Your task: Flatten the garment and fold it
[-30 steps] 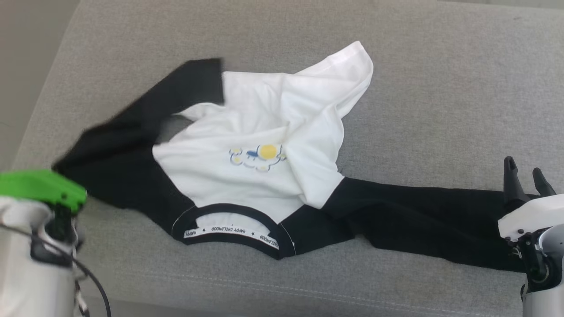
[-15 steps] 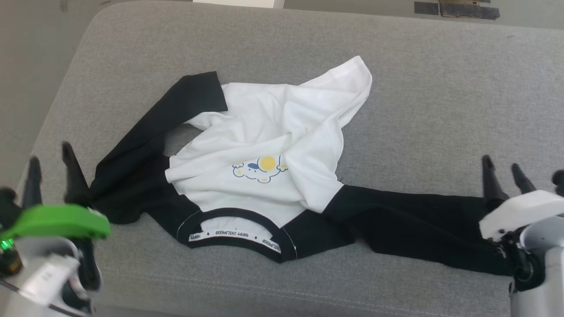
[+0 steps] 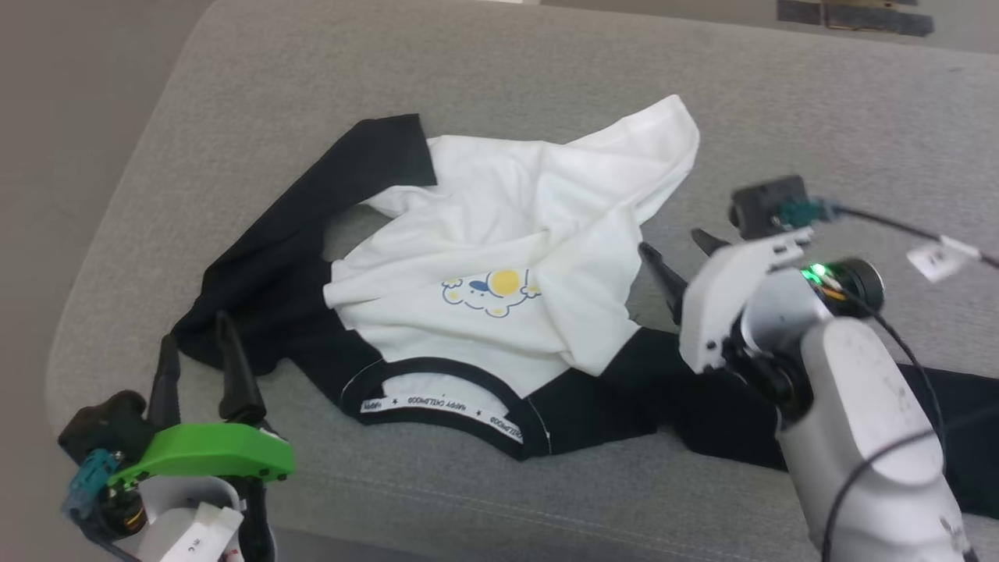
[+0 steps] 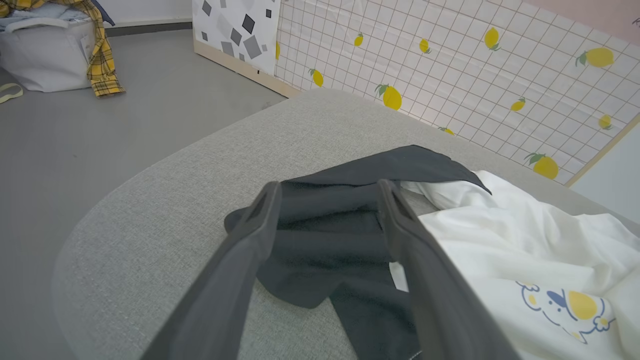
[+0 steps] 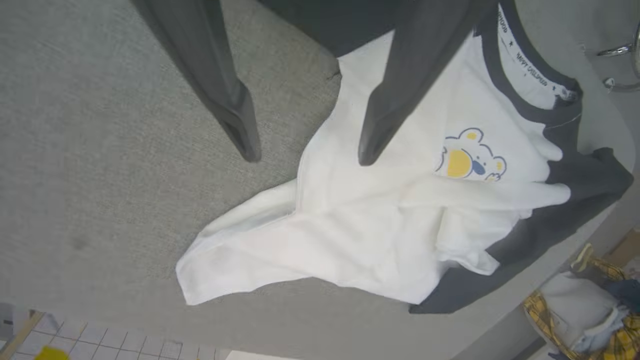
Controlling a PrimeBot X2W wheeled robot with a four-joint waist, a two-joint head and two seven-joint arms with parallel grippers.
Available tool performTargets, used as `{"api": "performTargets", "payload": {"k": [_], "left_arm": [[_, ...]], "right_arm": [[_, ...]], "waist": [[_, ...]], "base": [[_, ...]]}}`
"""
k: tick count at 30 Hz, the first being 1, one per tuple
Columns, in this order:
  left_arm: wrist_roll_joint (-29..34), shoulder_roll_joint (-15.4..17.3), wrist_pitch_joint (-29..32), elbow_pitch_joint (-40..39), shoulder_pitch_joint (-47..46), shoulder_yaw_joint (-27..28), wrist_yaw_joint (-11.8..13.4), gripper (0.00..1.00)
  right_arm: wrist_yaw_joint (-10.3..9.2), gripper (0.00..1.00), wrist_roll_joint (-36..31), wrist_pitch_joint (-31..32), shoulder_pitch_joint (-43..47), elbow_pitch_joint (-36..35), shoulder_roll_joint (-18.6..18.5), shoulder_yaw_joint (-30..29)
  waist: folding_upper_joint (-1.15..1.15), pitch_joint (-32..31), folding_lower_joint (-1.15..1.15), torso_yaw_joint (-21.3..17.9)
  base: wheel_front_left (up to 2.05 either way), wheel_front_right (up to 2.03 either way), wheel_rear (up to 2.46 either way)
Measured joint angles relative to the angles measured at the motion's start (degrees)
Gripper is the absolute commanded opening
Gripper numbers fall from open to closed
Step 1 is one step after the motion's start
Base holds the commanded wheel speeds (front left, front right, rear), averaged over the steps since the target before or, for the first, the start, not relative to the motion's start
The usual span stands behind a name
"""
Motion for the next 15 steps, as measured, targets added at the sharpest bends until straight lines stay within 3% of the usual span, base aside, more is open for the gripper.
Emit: {"api": "performTargets", "payload": {"k": [6, 15], "left_arm": [[1.80, -0.97, -0.01, 0.92, -1.85, -1.74, -1.32, 1.00], [2.68, -2.94, -0.01, 2.12, -3.15, -2.05, -2.59, 1.00]], "right_arm": [[0.01, 1.00, -5.14, 4.65, -7.13, 9.25, -0.02, 1.78], [0.00, 1.00, -6.77, 6.22, -10.32, 17.35, -0.09, 5.25]], "waist": [[0.00, 1.56, 0.00, 3.08], [0.00, 4.87, 0.00, 6.02]], "base": [[0.00, 0.00, 0.00], [0.00, 0.00, 0.00]]}}
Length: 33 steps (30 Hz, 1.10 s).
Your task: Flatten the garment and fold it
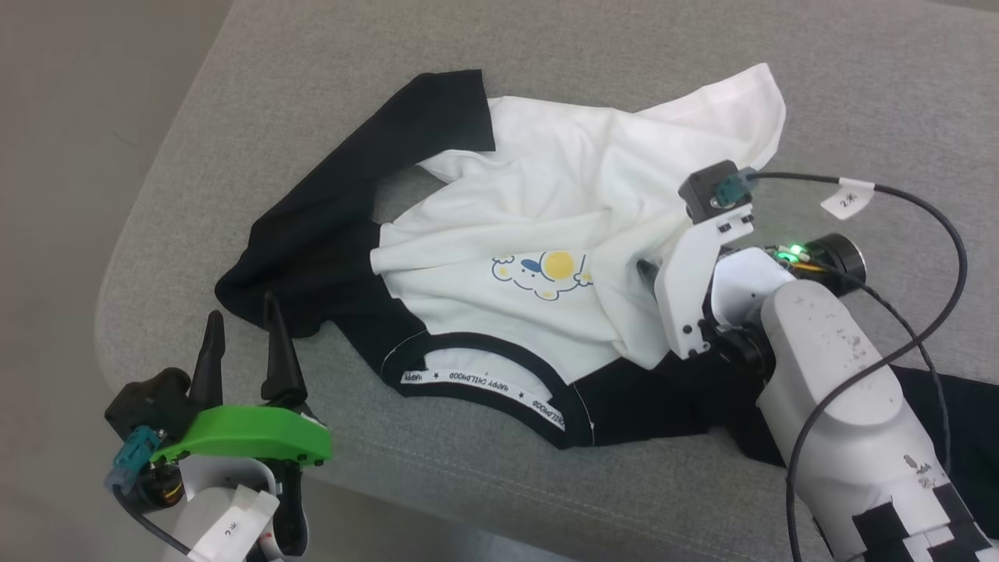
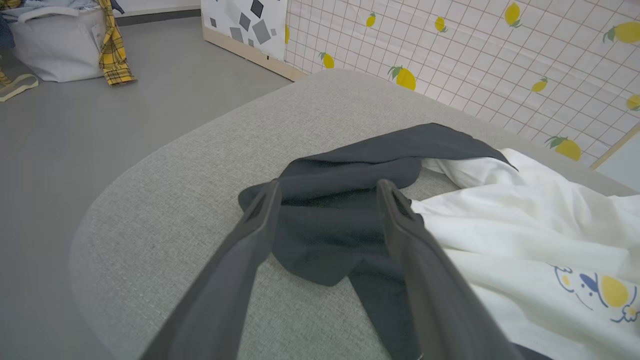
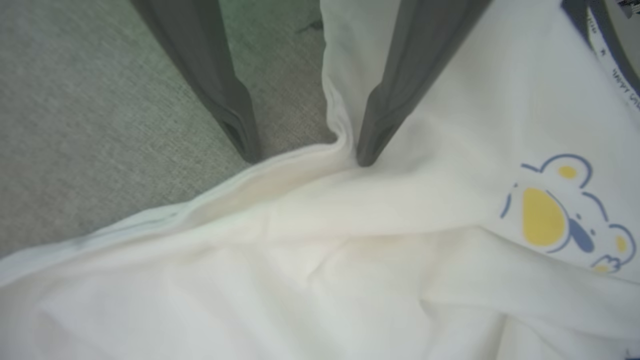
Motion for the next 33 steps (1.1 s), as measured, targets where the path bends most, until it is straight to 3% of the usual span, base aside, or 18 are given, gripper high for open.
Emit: {"api": "performTargets", "payload": {"k": [1, 2, 8, 14, 18, 19, 20, 26, 33], "left_arm": [[0.03, -0.22, 0.00, 0.12, -0.05, 0.09, -0.20, 1.00], [0.16, -0.74, 0.00, 0.52, -0.40, 0.43, -0.65, 1.00], [0.55, -1.27, 0.00, 0.97, -0.59, 1.21, -1.45, 1.00], [0.56, -1.43, 0.00, 1.66, -0.89, 0.83, -2.01, 1.00], [0.55, -1.47, 0.01, 2.34, -1.99, 0.33, -2.48, 1.00], [0.55, -1.46, 0.01, 2.45, -2.09, 0.38, -2.49, 1.00], [0.55, -1.43, 0.01, 2.60, -2.13, 0.46, -2.49, 1.00], [0.51, -1.34, 0.55, 3.23, -2.07, 0.19, -2.49, 1.00], [0.25, -0.85, 3.21, 3.41, -0.92, -0.59, -2.47, 1.00]], "right_arm": [[0.00, 1.00, 0.02, -0.44, -0.57, 0.33, -0.05, 0.33], [0.00, 0.00, 1.60, -1.76, -1.53, 0.98, -0.13, 0.62], [0.04, 0.00, 1.23, -3.89, -3.15, 2.35, -0.35, -6.51], [0.02, 0.00, -6.89, -7.97, -11.65, 2.63, -3.34, -24.01], [0.03, 0.00, -12.84, -10.90, -15.25, 2.85, -2.53, -29.96], [0.03, 0.46, -13.33, -10.10, -15.58, 3.70, -2.20, -30.43], [0.02, 1.00, -14.01, -9.27, -15.56, 4.46, -1.94, -30.60], [0.02, 1.00, -11.74, -14.35, -14.53, 2.87, -0.96, -31.78], [0.02, 1.00, -1.36, -21.91, -0.94, -9.81, -0.29, -29.88]], "waist": [[0.00, 0.27, 0.00, 0.20], [0.00, 0.77, 0.00, 0.51], [0.00, 0.49, 0.00, -0.26], [0.00, 1.10, 0.00, -1.07], [0.00, 1.83, 0.00, -1.06], [0.00, 1.85, 0.00, -1.13], [0.00, 1.80, 0.00, -1.27], [0.00, 0.19, 0.00, -2.13], [0.00, -3.28, 0.00, -3.80]], "base": [[0.00, 0.00, 0.00], [0.00, 0.00, 0.00], [0.00, 0.00, 0.00], [0.00, 0.00, 0.00], [0.00, 0.00, 0.00], [0.00, 0.00, 0.00], [0.00, 0.00, 0.00], [0.00, 0.00, 0.00], [0.00, 0.00, 0.00]]}}
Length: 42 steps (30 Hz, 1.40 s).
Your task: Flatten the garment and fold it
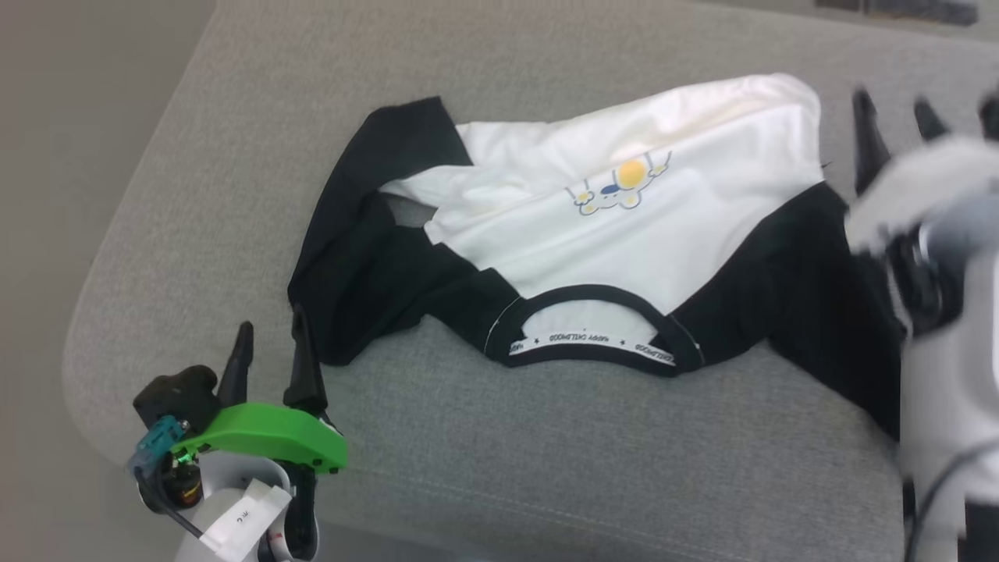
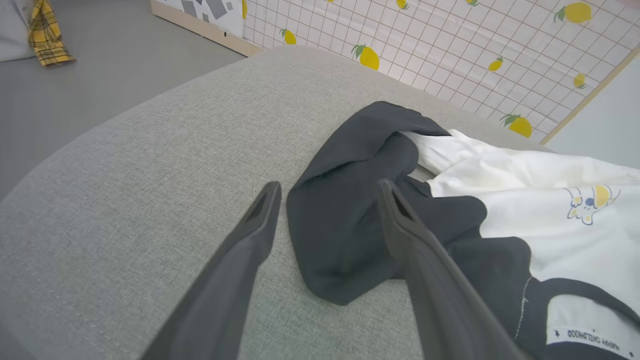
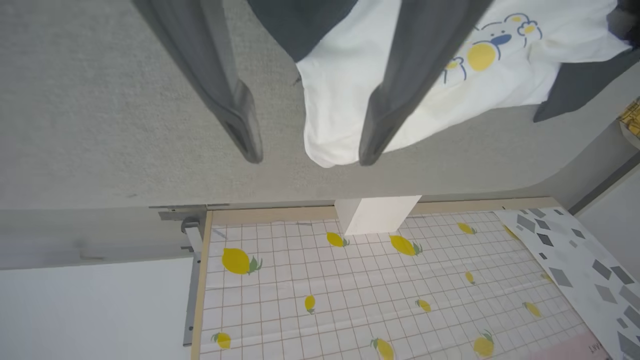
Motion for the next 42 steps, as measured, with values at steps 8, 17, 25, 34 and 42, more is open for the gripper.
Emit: {"api": "performTargets", "payload": {"k": [8, 17, 25, 34, 42], "left_arm": [[-0.88, -0.25, 9.17, -0.43, 0.42, -5.01, -0.96, 1.00], [0.77, 0.66, 25.59, 7.83, -8.44, -10.14, 1.93, 1.00], [2.34, 2.77, 30.07, 13.15, -12.02, -9.69, 4.61, 1.00], [2.00, 3.09, 29.30, 15.53, -14.28, -8.75, 5.43, 1.00], [-1.52, 1.71, 28.62, 16.41, -15.05, -7.90, 3.47, 1.00]], "right_arm": [[0.00, 1.00, 7.13, 0.96, 19.98, -14.61, 0.23, -0.33], [0.00, 1.00, 11.76, 2.42, 25.58, -20.02, 0.25, 0.25], [0.00, 1.00, 12.43, 2.25, 25.78, -20.52, 0.26, 0.12], [0.00, 1.00, 13.32, 1.71, 26.35, -20.30, 0.26, 1.03], [0.00, 1.00, 13.43, 1.07, 26.26, -19.18, 0.27, 1.70]], "waist": [[0.00, -3.06, 0.00, -3.61], [0.00, -3.42, 0.00, -7.85], [0.00, -2.04, 0.00, -10.43], [0.00, -0.69, 0.00, -10.64], [0.00, 0.01, 0.00, -10.13]], "base": [[0.00, 0.00, 0.00], [0.00, 0.00, 0.00], [0.00, 0.00, 0.00], [0.00, 0.00, 0.00], [0.00, 0.00, 0.00]]}}
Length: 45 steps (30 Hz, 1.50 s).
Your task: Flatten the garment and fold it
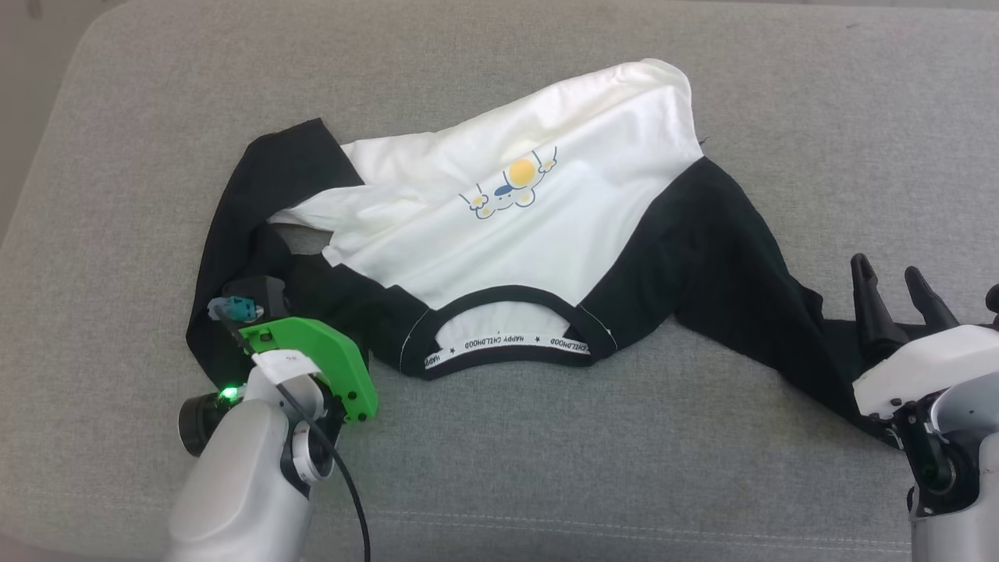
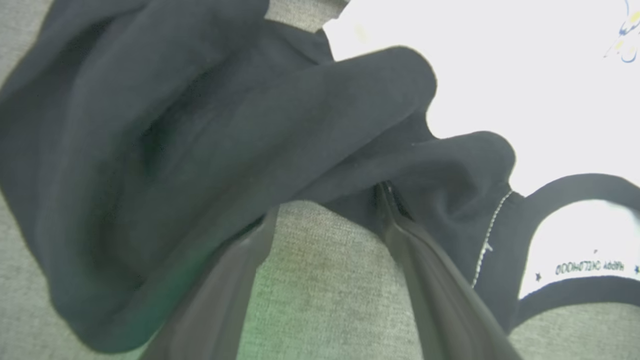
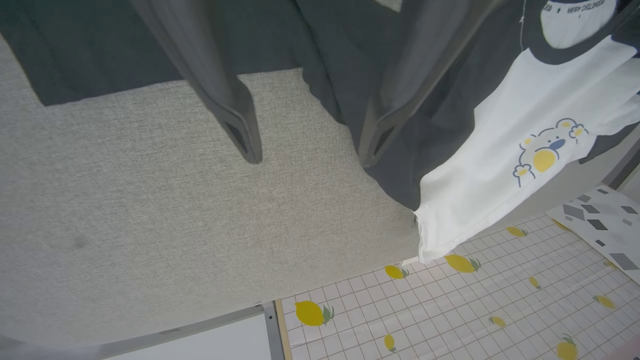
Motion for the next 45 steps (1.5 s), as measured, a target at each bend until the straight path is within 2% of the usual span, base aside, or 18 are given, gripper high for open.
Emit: {"api": "performTargets", "payload": {"k": [2, 4, 5, 12, 17, 21, 28, 34, 45], "left_arm": [[-0.12, -0.04, 0.74, 1.10, -0.91, -0.42, -0.43, 1.00], [-0.30, -0.09, 1.52, 2.04, -1.72, -0.60, -0.48, 0.30], [-0.29, 0.00, 2.07, 2.68, -2.19, -0.98, -0.58, 0.00], [-2.34, -0.24, 2.49, 3.35, -2.95, -0.51, -1.98, 0.00], [-4.20, -0.18, -0.32, -0.85, 0.38, 2.00, -1.98, 0.00], [-6.05, -0.26, -2.65, -7.84, 5.75, 3.86, -1.54, 0.00], [-6.65, -0.83, -2.54, -17.14, 9.64, 3.79, 0.13, 0.00], [-6.65, -0.87, -1.77, -19.37, 10.22, 3.12, 0.64, 0.00], [-6.62, -1.25, -1.29, -19.76, 10.19, 1.88, 0.67, 0.00]], "right_arm": [[0.00, 1.00, 0.00, -0.01, -0.08, 0.11, -0.01, -0.01], [0.00, 1.00, 0.00, -0.09, -0.16, 0.16, 0.01, -0.12], [0.00, 1.00, 0.00, -0.25, -0.18, 0.22, 0.00, -0.24], [0.00, 1.00, -0.01, -0.58, -0.16, 0.59, 0.00, -0.31], [0.00, 1.00, -2.38, 0.51, 0.52, -0.33, -0.04, 1.88], [0.00, 1.00, -2.96, 5.45, 2.78, -2.29, -0.03, 7.35], [0.00, 1.00, -4.27, 16.26, 3.70, -2.94, -0.01, 14.77], [0.00, 1.00, -5.92, 19.53, -1.72, 1.42, 0.01, 18.87], [0.00, 1.00, -7.80, 18.90, -8.75, 11.54, 0.02, 22.19]], "waist": [[0.00, 0.22, 0.00, -0.13], [0.00, 0.44, 0.00, -0.32], [0.00, 0.54, 0.00, -0.46], [0.00, 0.69, 0.00, -1.31], [0.00, -0.15, 0.00, -1.25], [0.00, -0.97, 0.00, -0.45], [0.00, -1.55, 0.00, 1.70], [0.00, -0.81, 0.00, 2.57], [0.00, 1.39, 0.00, 3.80]], "base": [[0.00, 0.00, 0.00], [0.00, 0.00, 0.00], [0.00, 0.00, 0.00], [0.00, 0.00, 0.00], [0.00, 0.00, 0.00], [0.00, 0.00, 0.00], [0.00, 0.00, 0.00], [0.00, 0.00, 0.00], [0.00, 0.00, 0.00]]}}
